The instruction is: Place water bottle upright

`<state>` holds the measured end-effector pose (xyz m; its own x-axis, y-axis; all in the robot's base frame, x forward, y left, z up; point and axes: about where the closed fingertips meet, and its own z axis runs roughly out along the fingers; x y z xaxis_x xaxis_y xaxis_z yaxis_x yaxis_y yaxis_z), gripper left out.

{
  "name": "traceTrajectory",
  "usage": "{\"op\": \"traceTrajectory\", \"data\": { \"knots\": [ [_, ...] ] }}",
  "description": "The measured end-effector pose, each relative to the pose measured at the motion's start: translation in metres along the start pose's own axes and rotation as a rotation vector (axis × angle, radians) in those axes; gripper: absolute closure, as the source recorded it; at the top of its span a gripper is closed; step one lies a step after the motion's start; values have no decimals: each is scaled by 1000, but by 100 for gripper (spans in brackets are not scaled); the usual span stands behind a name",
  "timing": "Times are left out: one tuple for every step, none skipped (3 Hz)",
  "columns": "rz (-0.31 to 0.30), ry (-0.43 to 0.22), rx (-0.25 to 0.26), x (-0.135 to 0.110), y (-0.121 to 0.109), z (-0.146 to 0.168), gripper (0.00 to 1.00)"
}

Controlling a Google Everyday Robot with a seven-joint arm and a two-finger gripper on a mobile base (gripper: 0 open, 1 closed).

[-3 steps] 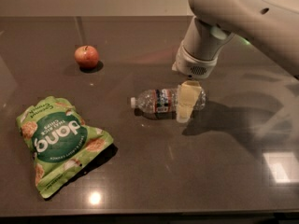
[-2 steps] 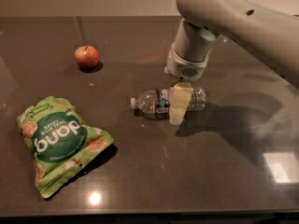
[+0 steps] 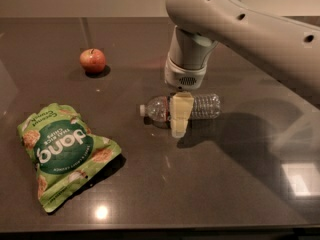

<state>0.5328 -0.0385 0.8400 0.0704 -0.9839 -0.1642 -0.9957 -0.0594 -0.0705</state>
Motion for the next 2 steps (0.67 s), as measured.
{"op": "traceTrajectory", "data": {
  "knots": [
    [-8, 12, -9, -4, 2, 1, 18],
    [-14, 12, -15, -7, 3, -2, 41]
  ]
}}
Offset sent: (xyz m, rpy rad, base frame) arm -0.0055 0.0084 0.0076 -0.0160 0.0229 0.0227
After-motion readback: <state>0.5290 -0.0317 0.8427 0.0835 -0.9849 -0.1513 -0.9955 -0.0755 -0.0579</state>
